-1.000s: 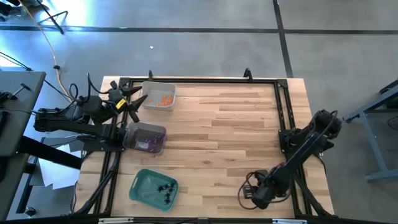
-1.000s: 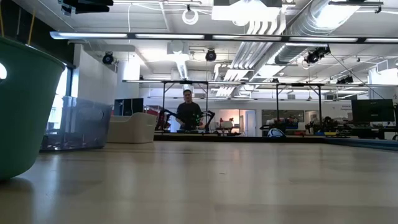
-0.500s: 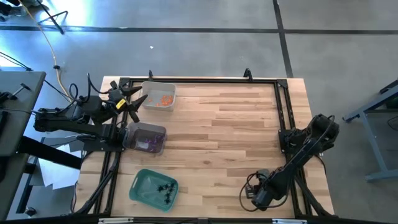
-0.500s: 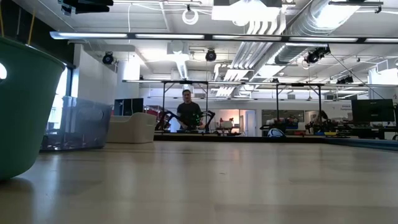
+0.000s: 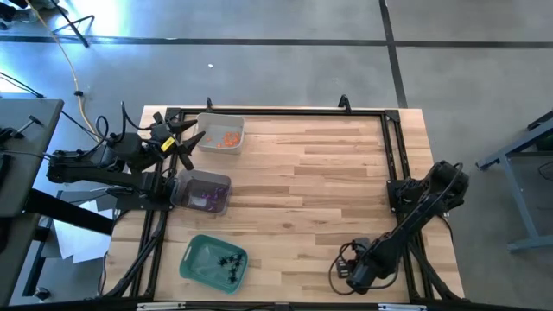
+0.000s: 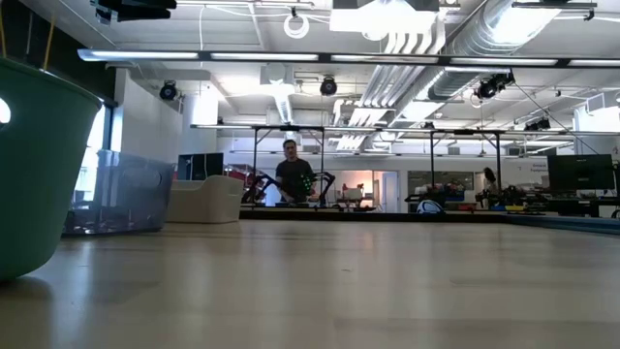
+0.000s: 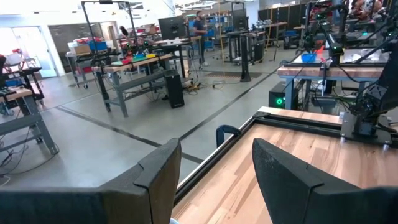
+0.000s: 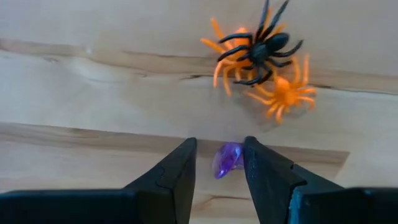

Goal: Sort Halloween decoration
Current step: Put the violet witch hat into the black bin

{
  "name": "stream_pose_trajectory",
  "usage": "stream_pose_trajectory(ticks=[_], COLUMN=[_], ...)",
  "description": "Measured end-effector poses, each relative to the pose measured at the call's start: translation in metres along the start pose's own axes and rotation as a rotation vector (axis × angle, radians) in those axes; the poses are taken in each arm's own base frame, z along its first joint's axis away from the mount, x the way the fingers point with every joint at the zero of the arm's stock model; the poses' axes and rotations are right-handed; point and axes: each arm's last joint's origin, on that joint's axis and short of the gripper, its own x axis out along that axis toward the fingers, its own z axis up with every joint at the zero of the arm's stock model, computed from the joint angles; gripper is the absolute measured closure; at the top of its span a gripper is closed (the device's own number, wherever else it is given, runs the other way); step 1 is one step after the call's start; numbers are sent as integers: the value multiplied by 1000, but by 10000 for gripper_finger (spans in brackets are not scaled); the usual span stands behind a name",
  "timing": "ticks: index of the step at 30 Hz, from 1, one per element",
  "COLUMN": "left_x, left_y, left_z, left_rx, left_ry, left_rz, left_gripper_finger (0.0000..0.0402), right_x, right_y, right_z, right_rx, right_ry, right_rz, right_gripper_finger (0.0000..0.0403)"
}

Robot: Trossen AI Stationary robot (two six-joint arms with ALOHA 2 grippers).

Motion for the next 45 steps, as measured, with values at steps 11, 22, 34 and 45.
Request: stream_pose_trajectory(ticks=[11,22,34,45], left_x=[0,0,0,0], left_y=[0,0,0,0], left_z=[0,0,0,0], left_rx=[0,0,0,0], left_ry=[0,0,0,0], left_rz=[0,0,0,0], left_gripper_finger=[216,216,216,216], right_x=[7,7,2,-16], right_y=[0,0,5,17], right_z=[2,3,-1,-13], right_rx=[-13,-42,-88,-149], right_ry=[-24,-27,-53,-110], right_rz=[-24,-28,8,36], right_gripper_finger=[284,395,401,402])
